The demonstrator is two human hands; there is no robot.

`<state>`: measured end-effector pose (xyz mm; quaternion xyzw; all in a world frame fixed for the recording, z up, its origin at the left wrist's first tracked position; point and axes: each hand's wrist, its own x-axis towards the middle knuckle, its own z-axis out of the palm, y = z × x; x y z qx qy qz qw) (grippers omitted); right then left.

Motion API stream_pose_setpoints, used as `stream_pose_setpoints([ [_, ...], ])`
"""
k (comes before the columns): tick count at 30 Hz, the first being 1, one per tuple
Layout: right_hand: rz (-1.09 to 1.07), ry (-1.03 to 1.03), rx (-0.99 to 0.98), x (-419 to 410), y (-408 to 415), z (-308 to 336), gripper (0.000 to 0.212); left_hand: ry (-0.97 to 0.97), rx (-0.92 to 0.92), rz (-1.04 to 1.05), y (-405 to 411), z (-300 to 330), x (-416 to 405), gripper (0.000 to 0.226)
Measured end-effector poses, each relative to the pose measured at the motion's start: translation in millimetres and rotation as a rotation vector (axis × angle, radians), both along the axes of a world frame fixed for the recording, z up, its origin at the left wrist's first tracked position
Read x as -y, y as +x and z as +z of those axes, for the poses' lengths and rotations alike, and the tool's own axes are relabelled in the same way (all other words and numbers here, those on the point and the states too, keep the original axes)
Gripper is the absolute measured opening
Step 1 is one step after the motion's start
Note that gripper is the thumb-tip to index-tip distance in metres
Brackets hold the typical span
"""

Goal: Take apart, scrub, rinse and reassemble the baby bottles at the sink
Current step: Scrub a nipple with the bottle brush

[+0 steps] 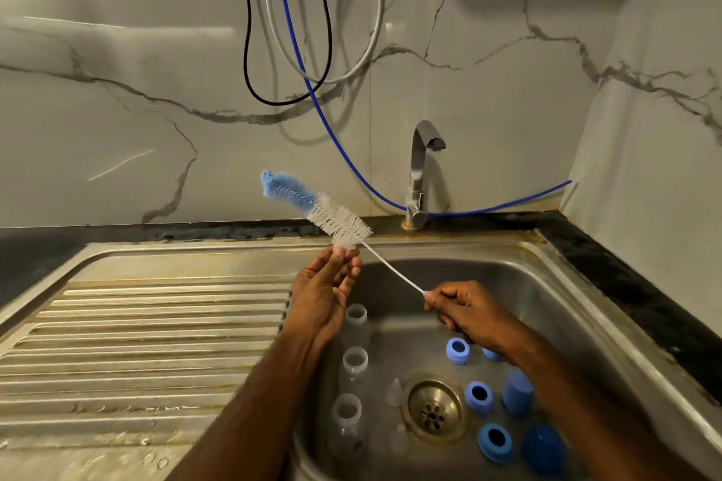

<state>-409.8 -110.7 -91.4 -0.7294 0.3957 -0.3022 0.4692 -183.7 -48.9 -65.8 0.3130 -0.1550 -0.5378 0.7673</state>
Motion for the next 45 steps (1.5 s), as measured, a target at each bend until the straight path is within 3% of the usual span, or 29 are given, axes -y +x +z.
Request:
stream_pose_setpoints([
  [3,-0.018,-0.015,-0.024,3,-3,-1,0.026,0.018,0.100,-0.036,1,1,-2,0.028],
  [9,-0.017,-0.104,-0.115,12,-15,-1,0.020,0.141,0.110,-0.236,11,6,-3,0.038],
  [14,0.002,-0.135,-0.163,11,-18,1,0.022,-0.021,0.148,-0.063,10,5,1,0.018],
  [16,0.036,-0.065,-0.155,3,-10,4,0.025,-0.048,0.293,0.083,2,2,3,0.012],
  [20,0.152,0.161,-0.115,-10,7,2,0.034,0.096,0.918,0.431,0,-12,7,0.015],
  [23,0.130,0.133,-0.116,-12,10,2,0.035,0.138,1.086,0.493,9,-21,7,0.014],
  [26,0.065,-0.018,-0.123,-10,8,1,0.032,0.173,0.916,0.342,9,-23,7,0.010],
  [32,0.070,-0.142,-0.159,2,1,-6,0.028,0.106,0.196,-0.104,10,-4,0,0.030],
  [35,0.085,-0.150,-0.170,0,1,-6,0.027,0.127,0.060,-0.229,12,1,0,0.034],
  [38,0.078,-0.154,-0.172,-6,5,-2,0.029,0.070,0.023,-0.213,9,1,3,0.031],
  [40,0.086,-0.141,-0.174,-9,7,2,0.030,0.012,0.181,-0.042,3,-3,4,0.021],
  [43,0.132,-0.010,-0.177,-11,11,2,0.031,0.080,0.804,0.297,4,-17,6,0.006],
  [45,0.156,0.095,-0.169,-12,13,-1,0.034,0.153,1.062,0.434,10,-25,9,0.010],
])
